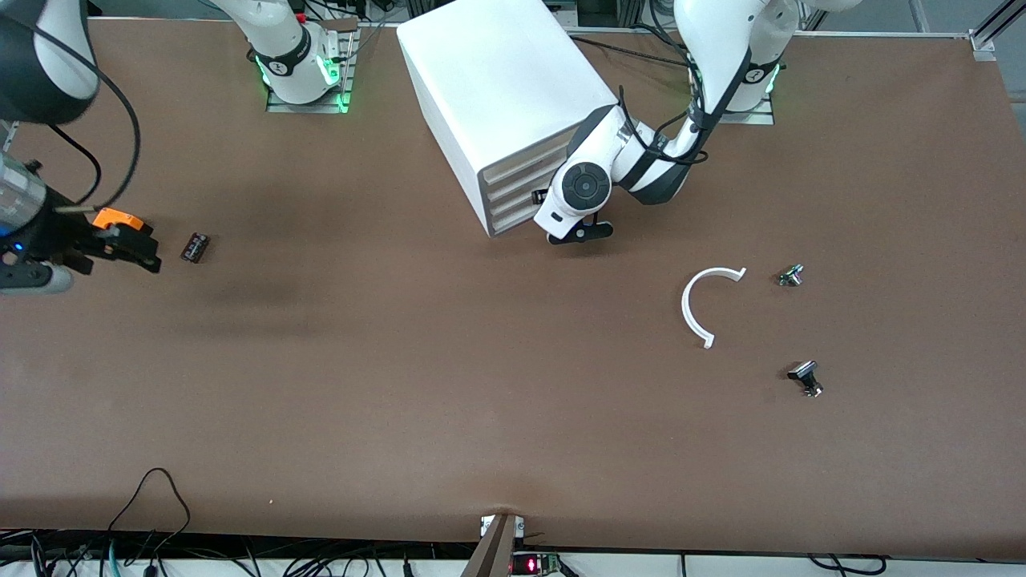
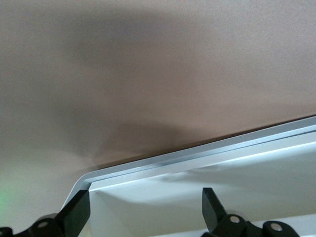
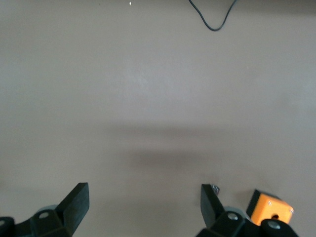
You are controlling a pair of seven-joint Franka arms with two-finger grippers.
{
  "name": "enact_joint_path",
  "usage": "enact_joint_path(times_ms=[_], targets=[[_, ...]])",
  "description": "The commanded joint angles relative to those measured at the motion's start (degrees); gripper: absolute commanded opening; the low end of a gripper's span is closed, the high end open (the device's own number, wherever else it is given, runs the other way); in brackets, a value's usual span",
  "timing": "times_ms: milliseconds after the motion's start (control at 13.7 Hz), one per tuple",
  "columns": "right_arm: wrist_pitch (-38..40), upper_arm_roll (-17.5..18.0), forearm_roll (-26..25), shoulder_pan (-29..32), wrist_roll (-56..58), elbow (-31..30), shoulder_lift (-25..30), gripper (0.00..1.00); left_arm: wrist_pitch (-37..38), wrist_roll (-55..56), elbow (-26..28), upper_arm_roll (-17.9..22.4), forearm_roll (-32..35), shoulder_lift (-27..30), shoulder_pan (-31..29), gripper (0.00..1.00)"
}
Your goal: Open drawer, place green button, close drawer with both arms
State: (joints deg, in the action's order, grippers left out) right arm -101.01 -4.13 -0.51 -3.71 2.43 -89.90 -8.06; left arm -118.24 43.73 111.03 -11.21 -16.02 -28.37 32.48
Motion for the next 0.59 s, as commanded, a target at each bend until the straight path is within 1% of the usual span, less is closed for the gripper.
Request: enact_joint_path(times_ms=[0, 73, 146, 220, 293, 366, 512], targets=[[1.4, 0.3, -0.9, 0.5, 0.9, -1.2, 2.0, 1.00, 0.7, -0.8, 0.8, -0.6, -1.6, 0.9, 0.6, 1.00], [1.5, 0.1, -0.6, 0.5, 1.1, -1.8, 2.0, 1.00, 0.3, -0.9, 0.3, 0.0, -1.2, 1.0, 0.3, 1.00], [1.3, -0.2, -0.4, 0.5, 1.2, -2.0, 2.2, 1.00, 0.1, -0.9, -0.1, 1.6, -1.1, 1.1, 0.0, 1.00], [1.3, -0.2, -0.3, 0.5, 1.2, -2.0, 2.3, 1.00, -0.9, -0.8, -1.9, 5.3, -1.2, 1.4, -0.5, 1.00], [1.6, -0.1, -0.3, 0.4, 1.2, -2.3, 3.4, 1.00, -2.2, -0.9, -2.9, 7.4, -1.2, 1.9, -0.8, 1.00], [1.4, -0.1, -0.3, 0.5, 1.1, -3.7, 4.4, 1.00, -4.6, -0.9, -2.9, 8.9, -1.0, 3.3, -1.8, 1.00], [-1.4, -0.2, -0.2, 0.5, 0.3, -9.3, 8.0, 1.00, -10.4, -1.1, -2.7, 10.2, -0.7, 5.9, -3.8, 1.00]])
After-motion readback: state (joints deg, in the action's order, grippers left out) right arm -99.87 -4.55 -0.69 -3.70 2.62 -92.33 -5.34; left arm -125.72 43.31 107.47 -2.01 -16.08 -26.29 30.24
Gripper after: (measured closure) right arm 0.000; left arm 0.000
